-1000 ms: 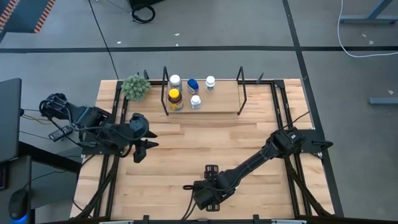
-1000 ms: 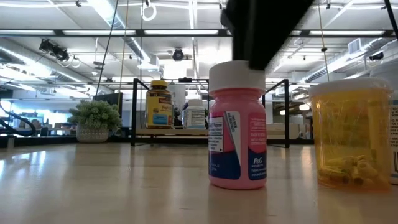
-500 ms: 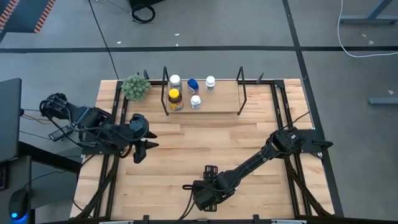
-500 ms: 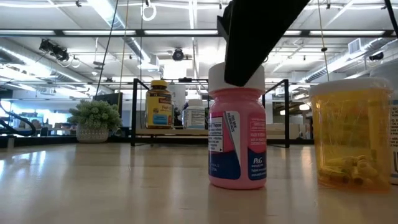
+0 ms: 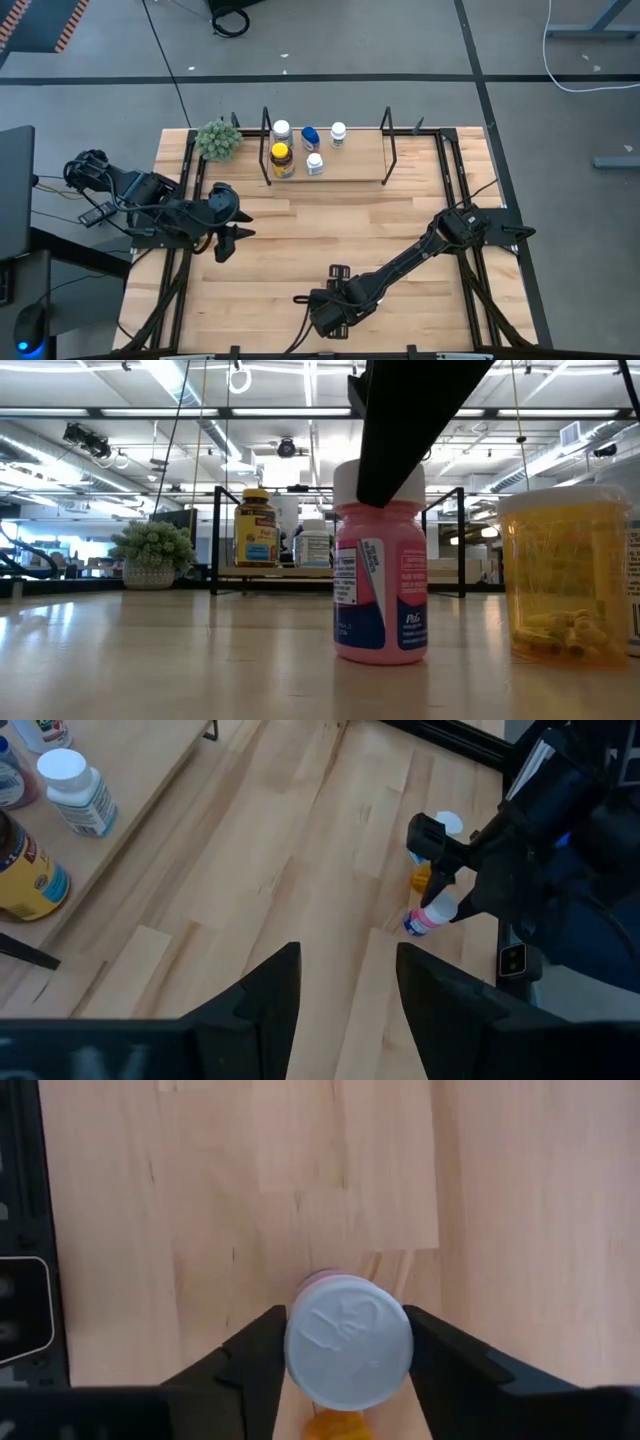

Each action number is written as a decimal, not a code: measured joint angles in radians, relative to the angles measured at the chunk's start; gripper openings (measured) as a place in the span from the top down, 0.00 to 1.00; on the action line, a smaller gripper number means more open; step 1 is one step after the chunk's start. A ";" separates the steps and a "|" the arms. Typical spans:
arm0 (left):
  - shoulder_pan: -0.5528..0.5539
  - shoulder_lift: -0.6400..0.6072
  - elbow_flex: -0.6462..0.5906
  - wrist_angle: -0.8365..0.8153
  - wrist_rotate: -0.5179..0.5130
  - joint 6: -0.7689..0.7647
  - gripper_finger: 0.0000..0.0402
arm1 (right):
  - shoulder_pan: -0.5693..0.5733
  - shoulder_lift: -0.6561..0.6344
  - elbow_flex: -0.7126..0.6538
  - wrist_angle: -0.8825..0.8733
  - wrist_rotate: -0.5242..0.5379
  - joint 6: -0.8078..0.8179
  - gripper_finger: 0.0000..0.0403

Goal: Pick and place medicine bottles onto shelf by color
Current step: Put the pink medicine bottle on the shelf

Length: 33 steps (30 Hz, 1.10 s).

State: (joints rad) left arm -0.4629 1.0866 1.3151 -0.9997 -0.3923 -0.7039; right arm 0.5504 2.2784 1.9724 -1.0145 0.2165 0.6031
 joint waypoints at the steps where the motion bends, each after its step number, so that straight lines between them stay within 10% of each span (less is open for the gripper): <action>1: 0.000 0.000 0.000 0.000 0.000 0.001 0.57 | -0.003 0.000 0.000 0.000 0.000 0.008 0.54; 33: 0.167 -0.201 0.000 -0.217 -0.049 0.201 0.57 | -0.489 -0.157 0.145 -0.326 0.092 0.131 0.54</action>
State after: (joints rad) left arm -0.2963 0.8852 1.3148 -1.2167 -0.4411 -0.5030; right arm 0.0613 2.1210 2.1179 -1.3405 0.3088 0.7342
